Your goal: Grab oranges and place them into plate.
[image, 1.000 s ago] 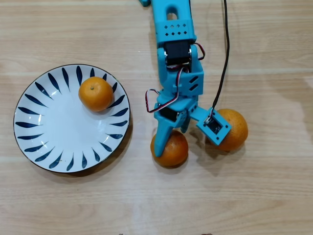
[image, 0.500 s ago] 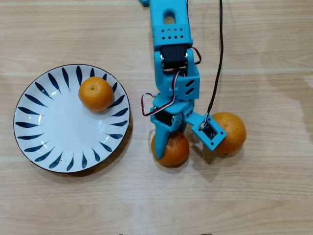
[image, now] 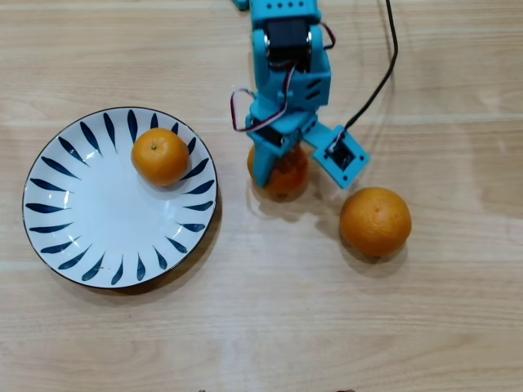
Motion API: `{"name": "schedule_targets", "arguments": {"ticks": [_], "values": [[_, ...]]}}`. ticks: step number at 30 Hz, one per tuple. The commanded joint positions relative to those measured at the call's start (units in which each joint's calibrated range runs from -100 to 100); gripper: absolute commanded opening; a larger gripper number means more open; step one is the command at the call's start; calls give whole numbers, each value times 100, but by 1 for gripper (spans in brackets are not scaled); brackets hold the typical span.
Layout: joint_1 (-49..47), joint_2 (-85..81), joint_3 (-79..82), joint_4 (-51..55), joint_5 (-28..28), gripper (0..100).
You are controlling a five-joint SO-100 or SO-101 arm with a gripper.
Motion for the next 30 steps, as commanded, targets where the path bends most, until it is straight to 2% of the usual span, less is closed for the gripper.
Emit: {"name": "schedule_targets", "arguments": {"ticks": [1,6,10,17,23,30], "values": [[-88,-1087,181,-1,-11,21],[187,-1595,172,-18,104,22],[654,-1561,-136,-620,684,21],[1687,-132,-1430,-1221,1359,22],[2195,1119,-2553,-1213,1406,22],[2235,1634,-2752,-1178,1202,22]]}}
